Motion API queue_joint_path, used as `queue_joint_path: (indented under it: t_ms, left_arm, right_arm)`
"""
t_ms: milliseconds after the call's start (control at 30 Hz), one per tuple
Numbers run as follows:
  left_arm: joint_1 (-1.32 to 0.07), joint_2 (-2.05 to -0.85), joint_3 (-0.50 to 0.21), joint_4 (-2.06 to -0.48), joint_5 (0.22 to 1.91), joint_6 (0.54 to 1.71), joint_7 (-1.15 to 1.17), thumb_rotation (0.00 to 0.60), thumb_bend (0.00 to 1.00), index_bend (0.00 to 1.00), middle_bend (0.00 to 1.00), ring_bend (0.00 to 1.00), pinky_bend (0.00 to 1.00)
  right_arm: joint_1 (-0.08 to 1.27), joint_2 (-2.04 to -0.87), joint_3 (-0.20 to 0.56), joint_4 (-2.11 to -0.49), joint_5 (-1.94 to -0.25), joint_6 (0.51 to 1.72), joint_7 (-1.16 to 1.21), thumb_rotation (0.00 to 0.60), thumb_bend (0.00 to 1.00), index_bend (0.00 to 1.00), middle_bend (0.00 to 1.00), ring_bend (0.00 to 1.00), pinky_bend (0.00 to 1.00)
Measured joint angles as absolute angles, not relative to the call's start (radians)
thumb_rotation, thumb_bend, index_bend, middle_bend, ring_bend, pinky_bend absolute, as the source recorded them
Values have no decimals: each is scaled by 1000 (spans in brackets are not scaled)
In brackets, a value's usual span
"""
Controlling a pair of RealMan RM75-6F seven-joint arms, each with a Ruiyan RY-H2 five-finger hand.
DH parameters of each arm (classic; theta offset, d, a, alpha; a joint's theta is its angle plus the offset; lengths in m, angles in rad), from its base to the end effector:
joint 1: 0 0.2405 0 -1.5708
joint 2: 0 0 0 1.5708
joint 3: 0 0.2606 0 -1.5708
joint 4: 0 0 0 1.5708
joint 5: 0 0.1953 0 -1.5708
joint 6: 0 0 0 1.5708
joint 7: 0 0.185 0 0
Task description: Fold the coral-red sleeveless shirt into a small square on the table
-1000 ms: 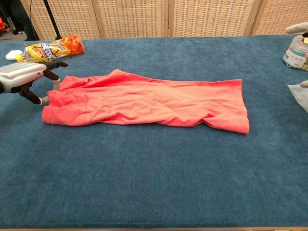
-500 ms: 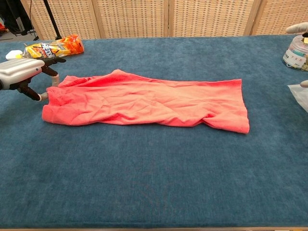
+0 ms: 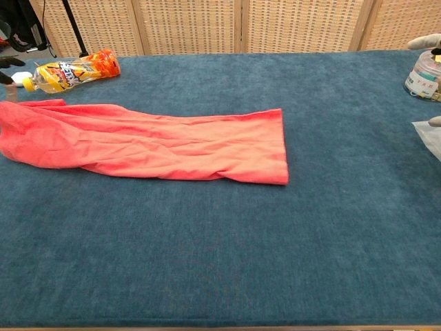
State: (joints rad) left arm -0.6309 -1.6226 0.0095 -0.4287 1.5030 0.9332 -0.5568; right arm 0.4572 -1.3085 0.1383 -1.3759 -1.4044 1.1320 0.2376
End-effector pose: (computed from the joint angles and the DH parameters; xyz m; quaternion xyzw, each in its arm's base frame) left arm -0.3457 0.4348 0.0934 -0.6975 -0.3615 -0.2990 0.5416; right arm -0.2625 -0.3519 0.0990 0.6335 -0.4416 0.4409 0.4575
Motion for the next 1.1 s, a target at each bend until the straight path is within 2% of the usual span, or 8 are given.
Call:
queue_joint_path:
  t_ms: [233,533,1100]
  left_arm:
    - [-580,-1545,-17,-423,1448,888,-555,600,444,731,0,0,0]
    - [-546,-1529,-57,-368,1400,856,-616,600,454,732,0,0,0]
    - [-523,-1532,-122,-321,1362,908,-801,600,465,738,0,0,0]
  right_arm:
    - [458,-1309,137,-1379,-1407,1132,235,600,231,0,0,0,0]
    - [457,-1305,137,-1386,-1412,1139,238,600,232,0,0,0,0]
    - [454,-1300,137,-1393,-1416,1146,242,600,234,0,0,0,0]
